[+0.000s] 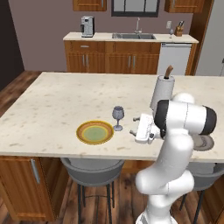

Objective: Retrieve the wine glasses from the counter and place one next to each plate.

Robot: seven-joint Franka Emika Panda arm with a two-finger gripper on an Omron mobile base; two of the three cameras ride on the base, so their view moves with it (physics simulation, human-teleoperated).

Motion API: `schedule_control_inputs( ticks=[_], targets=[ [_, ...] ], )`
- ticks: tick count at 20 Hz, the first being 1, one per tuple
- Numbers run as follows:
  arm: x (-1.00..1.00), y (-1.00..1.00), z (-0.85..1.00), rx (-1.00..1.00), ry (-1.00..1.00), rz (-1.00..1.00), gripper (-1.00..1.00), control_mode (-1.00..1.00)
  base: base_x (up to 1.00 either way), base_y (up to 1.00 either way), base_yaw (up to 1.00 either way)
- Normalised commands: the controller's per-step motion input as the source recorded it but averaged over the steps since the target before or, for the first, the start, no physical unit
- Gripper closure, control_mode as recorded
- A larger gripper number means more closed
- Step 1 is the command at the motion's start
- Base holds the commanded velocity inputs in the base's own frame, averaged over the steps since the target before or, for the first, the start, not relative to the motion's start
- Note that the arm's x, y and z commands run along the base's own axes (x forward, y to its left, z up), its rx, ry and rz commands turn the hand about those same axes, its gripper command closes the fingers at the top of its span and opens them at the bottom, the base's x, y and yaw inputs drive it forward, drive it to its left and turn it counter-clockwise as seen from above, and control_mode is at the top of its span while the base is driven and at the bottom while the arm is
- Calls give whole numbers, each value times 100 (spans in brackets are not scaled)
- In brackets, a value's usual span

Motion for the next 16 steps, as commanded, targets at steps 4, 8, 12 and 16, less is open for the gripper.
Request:
schedule_control_inputs(
  ticks=[4,8,12,16],
  targets=[
    [-69,-16,97,6,-1,-1,-100,-100,0,0,0],
    [-54,0,100,6,0,4,-100,-100,0,0,0],
    [-68,-3,100,3,10,13,-100,-100,0,0,0],
    [-91,-7,100,11,11,5,-100,-100,0,0,0]
  ],
)
